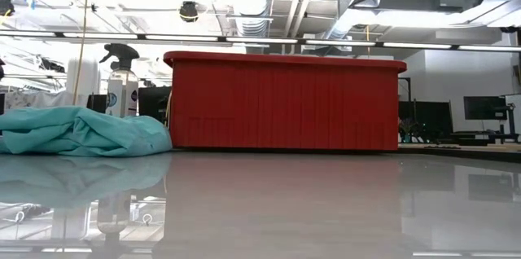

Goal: Fold laundry
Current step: Fold the white underwear

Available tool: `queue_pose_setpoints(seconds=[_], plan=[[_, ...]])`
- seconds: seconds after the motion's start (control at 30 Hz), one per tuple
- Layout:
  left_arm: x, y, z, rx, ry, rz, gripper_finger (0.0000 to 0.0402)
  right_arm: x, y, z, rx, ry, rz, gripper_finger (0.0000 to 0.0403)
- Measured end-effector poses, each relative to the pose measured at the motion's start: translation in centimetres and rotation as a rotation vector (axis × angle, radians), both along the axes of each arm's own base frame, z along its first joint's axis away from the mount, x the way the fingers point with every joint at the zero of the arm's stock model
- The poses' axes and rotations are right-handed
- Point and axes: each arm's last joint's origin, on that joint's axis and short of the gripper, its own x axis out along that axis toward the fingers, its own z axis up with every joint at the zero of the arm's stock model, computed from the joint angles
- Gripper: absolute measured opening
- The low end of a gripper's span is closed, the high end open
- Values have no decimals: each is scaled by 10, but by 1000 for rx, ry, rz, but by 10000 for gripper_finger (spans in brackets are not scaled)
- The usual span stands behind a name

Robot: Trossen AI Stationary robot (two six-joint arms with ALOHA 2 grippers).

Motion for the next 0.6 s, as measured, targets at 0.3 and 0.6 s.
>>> queue_pose_setpoints(seconds=[0.3,0.6], plan=[[66,49,9,61,305,48,64,13,6,-14,32,143,38,122],[111,104,10,151,670,162,136,15,6,-27,65,259,32,142]])
